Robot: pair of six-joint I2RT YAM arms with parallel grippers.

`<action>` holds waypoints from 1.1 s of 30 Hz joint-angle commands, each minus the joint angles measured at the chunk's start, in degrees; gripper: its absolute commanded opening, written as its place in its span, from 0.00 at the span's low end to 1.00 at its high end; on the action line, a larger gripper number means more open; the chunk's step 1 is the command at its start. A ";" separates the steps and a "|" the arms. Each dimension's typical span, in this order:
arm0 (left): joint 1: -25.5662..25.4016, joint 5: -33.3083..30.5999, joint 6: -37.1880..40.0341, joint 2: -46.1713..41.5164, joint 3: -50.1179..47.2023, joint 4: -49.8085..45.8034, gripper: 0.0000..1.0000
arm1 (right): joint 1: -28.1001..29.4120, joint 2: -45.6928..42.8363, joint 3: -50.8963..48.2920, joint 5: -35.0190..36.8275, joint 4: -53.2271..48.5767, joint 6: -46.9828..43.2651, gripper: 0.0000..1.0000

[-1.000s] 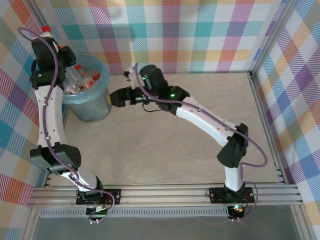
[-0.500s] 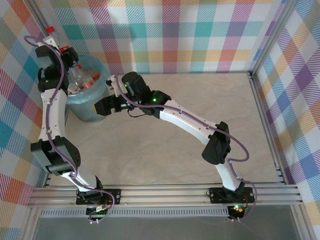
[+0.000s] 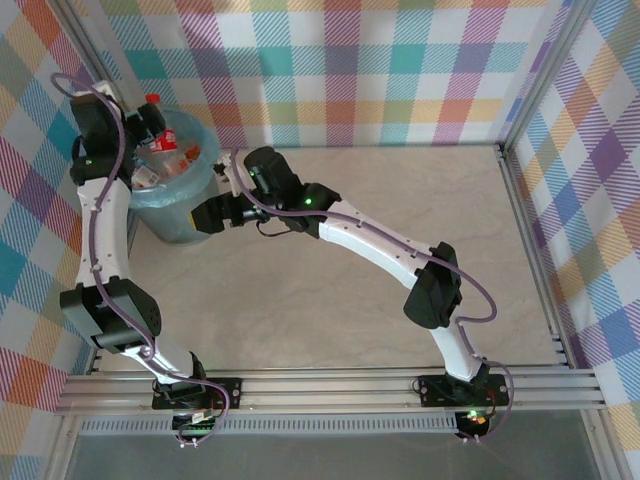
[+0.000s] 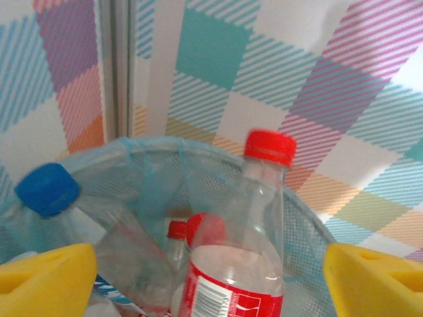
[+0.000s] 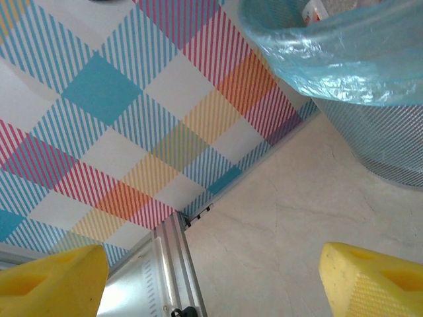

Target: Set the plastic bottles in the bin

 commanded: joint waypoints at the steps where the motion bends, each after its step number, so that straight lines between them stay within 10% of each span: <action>1: 1.55 -0.70 -2.82 3.77 11.02 -13.14 0.84 | 0.17 -2.82 -1.35 -1.05 2.80 -0.68 0.84; 10: 0.64 11.48 -7.33 16.47 25.75 -23.87 0.61 | 0.19 -5.14 -6.91 -0.98 5.03 -0.04 0.84; 33: -6.37 -5.02 2.30 11.00 3.33 -27.63 0.56 | 0.16 -8.95 -13.63 0.07 4.19 -1.67 0.84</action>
